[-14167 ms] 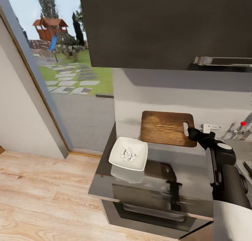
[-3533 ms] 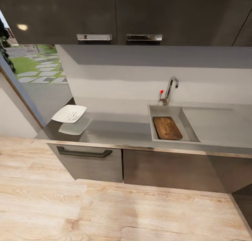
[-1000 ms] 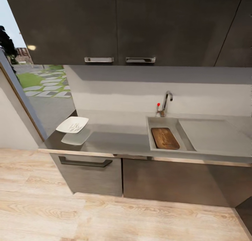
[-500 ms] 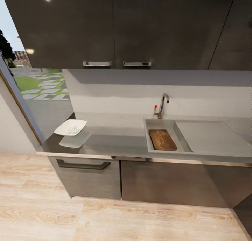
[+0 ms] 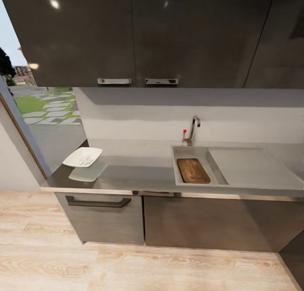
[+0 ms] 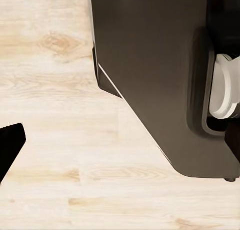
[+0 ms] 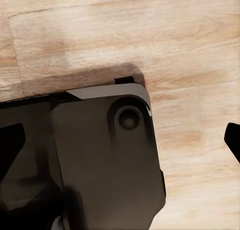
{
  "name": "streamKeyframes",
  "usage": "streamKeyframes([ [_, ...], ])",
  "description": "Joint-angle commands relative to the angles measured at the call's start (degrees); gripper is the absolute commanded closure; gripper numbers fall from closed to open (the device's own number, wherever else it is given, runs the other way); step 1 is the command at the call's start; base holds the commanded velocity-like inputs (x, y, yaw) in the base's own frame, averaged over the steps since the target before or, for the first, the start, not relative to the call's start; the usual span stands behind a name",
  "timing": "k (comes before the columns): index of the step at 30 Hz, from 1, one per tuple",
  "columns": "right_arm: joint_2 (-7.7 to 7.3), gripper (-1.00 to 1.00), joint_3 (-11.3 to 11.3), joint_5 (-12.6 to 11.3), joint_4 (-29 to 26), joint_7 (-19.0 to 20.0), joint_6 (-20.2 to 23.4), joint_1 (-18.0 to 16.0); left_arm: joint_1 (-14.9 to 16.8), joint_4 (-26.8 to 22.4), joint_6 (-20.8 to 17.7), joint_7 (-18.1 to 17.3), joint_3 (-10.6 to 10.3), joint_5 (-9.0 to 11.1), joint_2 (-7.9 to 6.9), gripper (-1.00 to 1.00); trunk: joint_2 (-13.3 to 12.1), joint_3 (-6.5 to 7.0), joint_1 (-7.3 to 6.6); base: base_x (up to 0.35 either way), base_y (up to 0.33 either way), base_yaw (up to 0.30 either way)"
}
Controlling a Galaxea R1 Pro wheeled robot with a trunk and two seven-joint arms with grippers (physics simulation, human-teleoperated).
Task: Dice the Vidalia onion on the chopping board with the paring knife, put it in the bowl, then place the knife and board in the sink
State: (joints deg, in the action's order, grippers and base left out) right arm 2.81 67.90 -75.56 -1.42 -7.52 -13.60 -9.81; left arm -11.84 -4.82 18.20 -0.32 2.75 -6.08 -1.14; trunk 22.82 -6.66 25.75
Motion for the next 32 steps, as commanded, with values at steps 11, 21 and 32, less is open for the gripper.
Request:
streamKeyframes([
  [11,-0.31,-1.0,0.5,-0.2,-0.1,-0.4,-0.2,0.0,0.0,-0.1,0.1,0.0,0.3,-0.6,0.0,-1.0,0.1,0.52,0.04,0.0,0.0,-0.042],
  [21,-0.36,-1.0,0.5,-0.2,-0.2,-0.3,-0.7,0.0,0.0,-0.1,0.1,0.0,0.3,-0.6,0.0,-1.0,0.1,0.52,0.04,0.0,0.0,0.0],
  [32,-0.35,-1.0,0.5,-0.2,-0.2,-0.3,-0.7,0.0,0.0,-0.1,0.1,0.0,0.3,-0.6,0.0,-1.0,0.1,0.52,0.04,0.0,0.0,0.0],
])
